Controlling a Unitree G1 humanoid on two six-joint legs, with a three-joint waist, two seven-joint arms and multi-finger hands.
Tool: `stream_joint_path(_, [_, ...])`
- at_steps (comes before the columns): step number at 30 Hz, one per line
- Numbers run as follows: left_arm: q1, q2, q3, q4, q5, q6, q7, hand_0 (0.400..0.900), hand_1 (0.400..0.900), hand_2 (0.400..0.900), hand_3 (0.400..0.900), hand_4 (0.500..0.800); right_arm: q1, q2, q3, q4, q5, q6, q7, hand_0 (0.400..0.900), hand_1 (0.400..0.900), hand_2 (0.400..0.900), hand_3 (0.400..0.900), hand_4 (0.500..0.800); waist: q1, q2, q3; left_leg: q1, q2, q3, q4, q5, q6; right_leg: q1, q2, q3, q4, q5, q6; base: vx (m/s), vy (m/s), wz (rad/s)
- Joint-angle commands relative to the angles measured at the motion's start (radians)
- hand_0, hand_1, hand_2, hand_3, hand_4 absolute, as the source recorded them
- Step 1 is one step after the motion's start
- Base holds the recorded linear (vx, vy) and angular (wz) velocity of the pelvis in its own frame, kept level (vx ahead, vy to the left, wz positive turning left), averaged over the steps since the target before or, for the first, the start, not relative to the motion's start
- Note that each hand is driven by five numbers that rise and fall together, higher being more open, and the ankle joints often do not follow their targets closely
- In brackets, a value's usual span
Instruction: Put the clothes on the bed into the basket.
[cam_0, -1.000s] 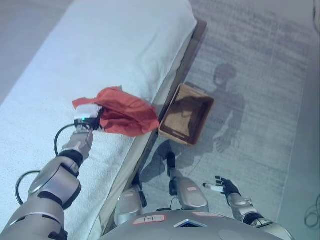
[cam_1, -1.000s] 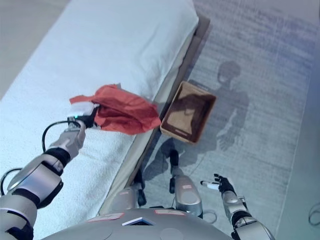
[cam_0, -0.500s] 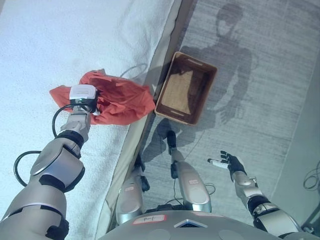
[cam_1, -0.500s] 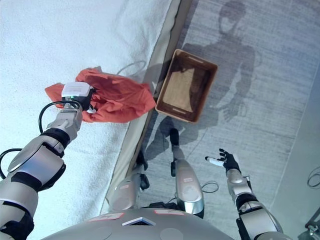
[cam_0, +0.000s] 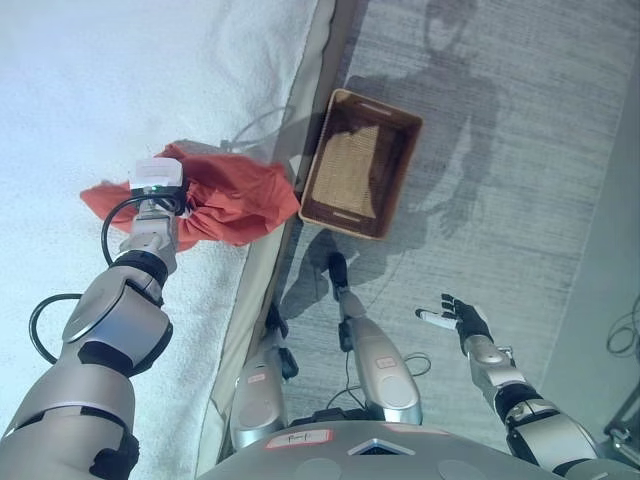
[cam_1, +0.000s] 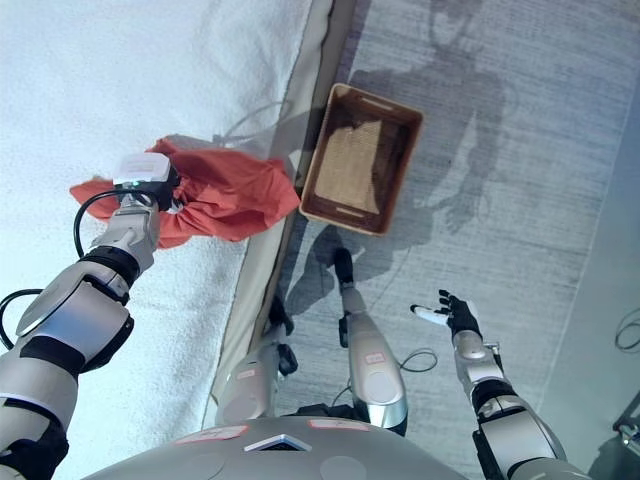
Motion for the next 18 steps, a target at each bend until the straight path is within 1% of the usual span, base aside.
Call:
stream_joint_path(1, [0.044, -0.094, 0.025, 0.056, -0.036, -0.027, -0.041, 0.4, 0.4, 0.4, 0.4, 0.5, -0.002, -0.056, -0.005, 0.005, 0.033, -0.005, -0.021, 0.9, 0.9, 0.9, 0.9, 0.8, 0.015, 0.013, -0.006, -0.015, 0.024, -0.043, -0.005, -0.016, -0.019, 0.083, 0.054, -0.029, -0.001, -0.071, 0.064, 0.0, 0.0, 0.0])
stream_joint_path(2, [0.045, -0.089, 0.036, 0.058, -0.046, -0.024, -0.034, 0.4, 0.4, 0.4, 0.4, 0.5, 0.001, -0.056, -0.004, -0.001, 0.034, -0.007, -0.021, 0.9, 0.9, 0.9, 0.9, 0.8, 0.016, 0.014, -0.007, -0.015, 0.023, -0.041, -0.005, -0.014, -0.019, 0.082, 0.054, -0.029, -0.001, -0.071, 0.064, 0.0, 0.0, 0.0])
stream_joint_path(3, [0.055, -0.097, 0.058, 0.059, -0.07, -0.022, -0.021, 0.4, 0.4, 0.4, 0.4, 0.5, 0.003, -0.052, -0.005, -0.005, 0.036, -0.009, -0.023, 0.9, 0.9, 0.9, 0.9, 0.8, 0.017, 0.013, -0.008, -0.015, 0.022, -0.041, -0.005, -0.014, -0.018, 0.081, 0.054, -0.03, -0.001, -0.072, 0.064, -0.04, -0.036, -0.02])
stream_joint_path(4, [0.069, -0.096, 0.159, 0.063, -0.198, -0.023, 0.023, 0.4, 0.4, 0.4, 0.4, 0.5, 0.011, -0.04, -0.01, -0.005, 0.042, -0.013, -0.024, 0.9, 0.9, 0.9, 0.9, 0.8, 0.021, 0.009, -0.009, -0.015, 0.021, -0.038, -0.005, -0.011, -0.016, 0.08, 0.052, -0.031, -0.001, -0.071, 0.062, -0.05, -0.048, 0.0])
stream_joint_path(5, [0.077, -0.099, 0.238, 0.065, -0.315, -0.036, 0.055, 0.4, 0.4, 0.4, 0.4, 0.5, 0.016, -0.026, -0.014, -0.001, 0.048, -0.015, -0.026, 0.9, 0.9, 0.9, 0.9, 0.8, 0.024, 0.007, -0.011, -0.016, 0.019, -0.039, -0.005, -0.009, -0.016, 0.079, 0.051, -0.031, -0.001, -0.071, 0.061, -0.04, -0.038, 0.0])
stream_joint_path(6, [0.079, -0.098, 0.239, 0.065, -0.317, -0.036, 0.056, 0.4, 0.4, 0.4, 0.4, 0.5, 0.016, -0.027, -0.012, -0.001, 0.048, -0.015, -0.026, 0.9, 0.9, 0.9, 0.9, 0.8, 0.022, 0.008, -0.011, -0.015, 0.019, -0.039, -0.005, -0.009, -0.016, 0.079, 0.051, -0.032, -0.001, -0.071, 0.061, -0.02, -0.036, 0.01])
stream_joint_path(7, [0.1, -0.113, 0.353, 0.058, -0.51, -0.071, 0.097, 0.4, 0.4, 0.4, 0.4, 0.5, 0.023, -0.01, -0.02, 0.012, 0.056, -0.017, -0.03, 0.9, 0.9, 0.9, 0.9, 0.8, 0.027, 0.005, -0.012, -0.014, 0.019, -0.04, -0.005, -0.007, -0.016, 0.081, 0.05, -0.031, -0.001, -0.073, 0.059, 0.0, -0.038, 0.01])
stream_joint_path(8, [0.12, -0.127, 0.421, 0.053, -0.633, -0.097, 0.096, 0.4, 0.4, 0.4, 0.4, 0.5, 0.034, 0.009, -0.027, 0.022, 0.065, -0.015, -0.034, 0.9, 0.9, 0.9, 0.9, 0.8, 0.027, 0.003, -0.015, -0.012, 0.018, -0.04, -0.005, -0.006, -0.016, 0.084, 0.051, -0.032, -0.001, -0.074, 0.056, -0.01, -0.068, -0.02])
stream_joint_path(9, [0.143, -0.166, 0.528, 0.014, -0.857, -0.145, 0.123, 0.4, 0.4, 0.4, 0.4, 0.5, 0.04, 0.034, -0.034, 0.053, 0.073, -0.011, -0.044, 0.9, 0.9, 0.9, 0.9, 0.8, 0.033, 0.001, -0.019, -0.004, 0.017, -0.043, -0.005, -0.008, -0.016, 0.091, 0.052, -0.032, -0.001, -0.079, 0.051, 0.0, -0.057, -0.03])
stream_joint_path(11, [0.154, -0.204, 0.555, -0.037, -1.002, -0.193, 0.112, 0.4, 0.4, 0.4, 0.4, 0.5, 0.045, 0.047, -0.037, 0.068, 0.075, -0.009, -0.058, 0.9, 0.9, 0.9, 0.9, 0.8, 0.037, 0.001, -0.021, 0.007, 0.015, -0.044, -0.005, -0.01, -0.015, 0.101, 0.052, -0.034, -0.001, -0.084, 0.047, 0.0, -0.025, -0.03])
stream_joint_path(12, [0.156, -0.204, 0.554, -0.038, -1.003, -0.193, 0.112, 0.4, 0.4, 0.4, 0.4, 0.5, 0.045, 0.046, -0.037, 0.068, 0.075, -0.009, -0.059, 0.9, 0.9, 0.9, 0.9, 0.8, 0.038, 0.002, -0.02, 0.008, 0.015, -0.044, -0.005, -0.01, -0.015, 0.102, 0.052, -0.034, -0.001, -0.084, 0.047, 0.0, -0.017, -0.04])
stream_joint_path(13, [0.167, -0.222, 0.565, -0.057, -1.069, -0.212, 0.104, 0.4, 0.4, 0.4, 0.4, 0.5, 0.044, 0.052, -0.037, 0.08, 0.078, -0.008, -0.062, 0.9, 0.9, 0.9, 0.9, 0.8, 0.04, 0.003, -0.02, 0.014, 0.014, -0.045, -0.005, -0.012, -0.014, 0.108, 0.053, -0.033, -0.001, -0.087, 0.046, 0.01, -0.017, -0.04])
stream_joint_path(14, [0.172, -0.24, 0.575, -0.095, -1.146, -0.242, 0.098, 0.4, 0.4, 0.4, 0.4, 0.5, 0.05, 0.055, -0.037, 0.08, 0.077, -0.008, -0.063, 0.9, 0.9, 0.9, 0.9, 0.8, 0.042, 0.006, -0.021, 0.024, 0.012, -0.046, -0.005, -0.013, -0.014, 0.118, 0.053, -0.031, -0.001, -0.092, 0.045, 0.02, -0.033, -0.08])
stream_joint_path(15, [0.181, -0.269, 0.576, -0.113, -1.211, -0.262, 0.075, 0.4, 0.4, 0.4, 0.4, 0.5, 0.055, 0.063, -0.037, 0.089, 0.081, -0.009, -0.065, 0.9, 0.9, 0.9, 0.9, 0.8, 0.041, 0.01, -0.026, 0.042, 0.011, -0.044, -0.005, -0.017, -0.014, 0.135, 0.053, -0.032, -0.001, -0.098, 0.042, 0.02, -0.026, -0.06])
stream_joint_path(16, [0.181, -0.269, 0.575, -0.113, -1.212, -0.262, 0.075, 0.4, 0.4, 0.4, 0.4, 0.5, 0.056, 0.063, -0.037, 0.089, 0.081, -0.009, -0.065, 0.9, 0.9, 0.9, 0.9, 0.8, 0.042, 0.01, -0.025, 0.044, 0.012, -0.043, -0.005, -0.017, -0.014, 0.136, 0.053, -0.032, -0.001, -0.098, 0.042, 0.05, -0.01, -0.17])
stream_joint_path(17, [0.179, -0.294, 0.579, -0.139, -1.268, -0.285, 0.067, 0.4, 0.4, 0.4, 0.4, 0.5, 0.062, 0.064, -0.033, 0.098, 0.079, -0.008, -0.063, 0.9, 0.9, 0.9, 0.9, 0.8, 0.036, 0.016, -0.036, 0.069, 0.012, -0.037, -0.005, -0.026, -0.014, 0.156, 0.053, -0.027, -0.001, -0.106, 0.04, 0.04, 0.003, -0.2])
stream_joint_path(18, [0.175, -0.307, 0.577, -0.154, -1.294, -0.294, 0.056, 0.4, 0.4, 0.4, 0.4, 0.5, 0.066, 0.063, -0.034, 0.1, 0.08, -0.007, -0.063, 0.9, 0.9, 0.9, 0.9, 0.8, 0.034, 0.019, -0.04, 0.082, 0.011, -0.032, -0.005, -0.03, -0.014, 0.166, 0.055, -0.023, -0.001, -0.109, 0.039, 0.05, 0.004, -0.25])
